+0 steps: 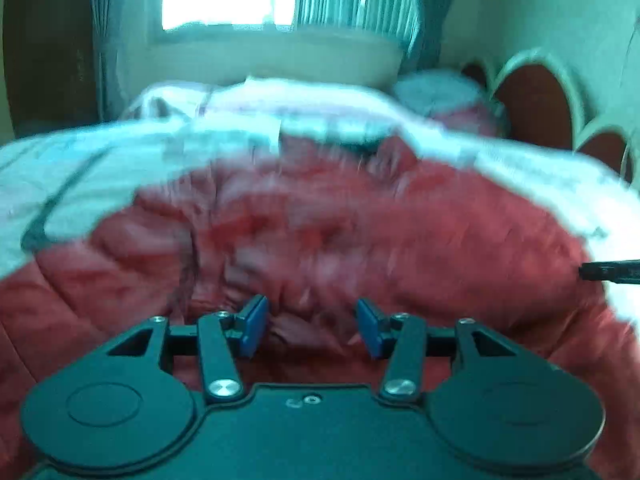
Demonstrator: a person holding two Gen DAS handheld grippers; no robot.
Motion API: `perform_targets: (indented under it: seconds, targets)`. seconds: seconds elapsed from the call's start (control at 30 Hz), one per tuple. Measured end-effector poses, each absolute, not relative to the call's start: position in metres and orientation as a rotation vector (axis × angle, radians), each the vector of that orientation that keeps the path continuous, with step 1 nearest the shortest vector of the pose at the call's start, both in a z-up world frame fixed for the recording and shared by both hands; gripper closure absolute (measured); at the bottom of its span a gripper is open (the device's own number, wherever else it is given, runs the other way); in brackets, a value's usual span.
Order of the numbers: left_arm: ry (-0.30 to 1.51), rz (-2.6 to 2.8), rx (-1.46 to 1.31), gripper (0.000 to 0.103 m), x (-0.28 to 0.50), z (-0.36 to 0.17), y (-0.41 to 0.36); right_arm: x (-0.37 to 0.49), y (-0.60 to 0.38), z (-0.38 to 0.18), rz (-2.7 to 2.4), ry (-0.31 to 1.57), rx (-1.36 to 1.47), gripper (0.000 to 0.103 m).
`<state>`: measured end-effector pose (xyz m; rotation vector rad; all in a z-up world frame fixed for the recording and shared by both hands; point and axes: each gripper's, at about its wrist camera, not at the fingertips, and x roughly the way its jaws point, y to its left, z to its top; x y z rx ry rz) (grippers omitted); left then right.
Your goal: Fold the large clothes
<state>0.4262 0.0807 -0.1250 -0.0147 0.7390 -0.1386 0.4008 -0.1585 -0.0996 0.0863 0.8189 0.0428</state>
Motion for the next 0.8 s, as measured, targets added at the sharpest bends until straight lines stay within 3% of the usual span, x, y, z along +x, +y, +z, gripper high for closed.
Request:
perform_targets:
  seconds: [0.1, 0.17, 0.2, 0.23, 0.3, 0.43, 0.53, 0.73, 0.8]
  targets:
    - [0.747, -0.120, -0.045, 0.054, 0.432, -0.125, 0.086, 0.402, -0.150, -0.101, 0.017, 0.840, 0.069, 0.080]
    - [0.713, -0.108, -0.053, 0.037, 0.425, -0.116, 0.090, 0.395, -0.149, -0.088, 0.001, 0.801, 0.091, 0.080]
    - [0.697, -0.101, -0.071, 0.020, 0.418, -0.113, 0.094, 0.391, -0.151, -0.083, -0.008, 0.788, 0.106, 0.079]
    - [0.691, -0.083, -0.089, 0.010, 0.411, -0.110, 0.098, 0.386, -0.153, -0.079, -0.016, 0.784, 0.128, 0.060]
    - [0.681, -0.051, -0.138, 0.011, 0.394, -0.106, 0.111, 0.370, -0.158, -0.071, -0.022, 0.748, 0.157, 0.021]
    - [0.691, 0.042, -0.270, 0.028, 0.350, -0.105, 0.151, 0.337, -0.162, -0.060, -0.001, 0.721, 0.150, 0.023]
    - [0.682, 0.178, -0.401, 0.032, 0.308, -0.107, 0.193, 0.321, -0.161, -0.059, 0.008, 0.744, 0.127, 0.032]
    - [0.606, 0.485, -0.671, 0.032, 0.219, -0.113, 0.275, 0.311, -0.159, -0.066, 0.004, 0.768, 0.105, 0.032]
    - [0.549, 0.555, -0.778, 0.039, 0.196, -0.118, 0.301, 0.317, -0.163, -0.067, -0.009, 0.780, 0.128, 0.032]
